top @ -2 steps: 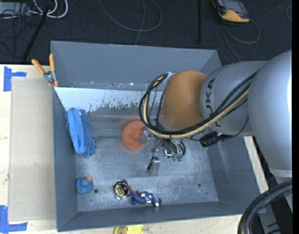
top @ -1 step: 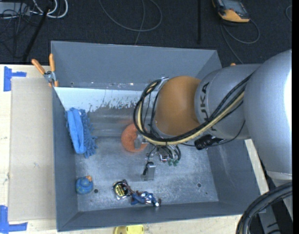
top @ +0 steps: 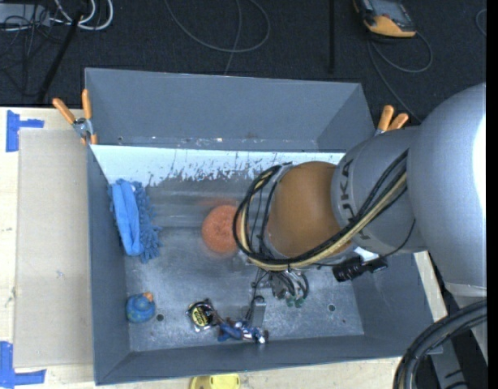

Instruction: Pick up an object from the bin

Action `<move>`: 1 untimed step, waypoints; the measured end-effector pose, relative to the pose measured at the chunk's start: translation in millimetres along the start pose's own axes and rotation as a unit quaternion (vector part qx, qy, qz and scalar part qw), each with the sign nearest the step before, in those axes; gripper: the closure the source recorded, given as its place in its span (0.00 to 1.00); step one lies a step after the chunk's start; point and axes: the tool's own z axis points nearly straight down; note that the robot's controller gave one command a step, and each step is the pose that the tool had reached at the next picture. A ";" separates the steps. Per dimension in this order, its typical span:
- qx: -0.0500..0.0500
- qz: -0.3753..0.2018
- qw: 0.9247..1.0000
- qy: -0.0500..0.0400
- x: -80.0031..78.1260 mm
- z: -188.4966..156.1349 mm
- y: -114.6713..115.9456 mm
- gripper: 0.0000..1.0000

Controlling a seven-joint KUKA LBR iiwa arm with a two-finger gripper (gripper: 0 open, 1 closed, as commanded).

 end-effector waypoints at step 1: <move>0.000 -0.071 0.997 -0.002 18.3 1.0 8.2 0.00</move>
Offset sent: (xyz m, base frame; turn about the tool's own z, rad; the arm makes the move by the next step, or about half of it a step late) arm -0.0463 0.0325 -0.0030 -0.0805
